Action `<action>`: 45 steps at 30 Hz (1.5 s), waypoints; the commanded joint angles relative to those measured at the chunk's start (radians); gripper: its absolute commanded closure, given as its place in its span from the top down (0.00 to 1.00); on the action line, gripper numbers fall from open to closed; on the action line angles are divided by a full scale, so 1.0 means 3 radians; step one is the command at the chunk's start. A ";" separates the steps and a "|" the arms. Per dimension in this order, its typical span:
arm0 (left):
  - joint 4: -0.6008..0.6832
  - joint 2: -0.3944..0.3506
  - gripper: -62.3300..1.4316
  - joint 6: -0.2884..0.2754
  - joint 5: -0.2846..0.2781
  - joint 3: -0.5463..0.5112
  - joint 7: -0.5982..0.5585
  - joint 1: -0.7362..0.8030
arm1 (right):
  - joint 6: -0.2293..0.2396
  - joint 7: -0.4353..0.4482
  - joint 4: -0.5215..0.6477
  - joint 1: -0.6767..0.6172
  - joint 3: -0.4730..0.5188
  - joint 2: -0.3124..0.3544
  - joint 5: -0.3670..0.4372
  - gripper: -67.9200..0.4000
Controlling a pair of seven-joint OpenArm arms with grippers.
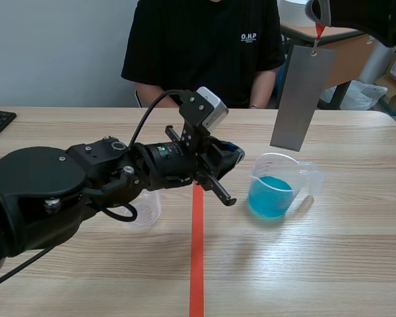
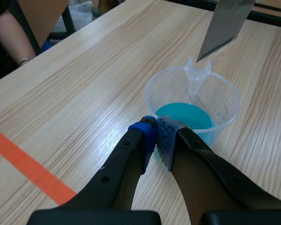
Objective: Do the redox reaction experiment.
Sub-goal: 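Raise the plate and point at it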
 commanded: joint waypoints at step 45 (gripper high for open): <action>-0.0003 0.0206 0.08 -0.0206 -0.0058 -0.0031 -0.0170 -0.0156 | 0.0019 0.0051 0.0046 0.0055 0.0047 0.0051 0.0060 0.03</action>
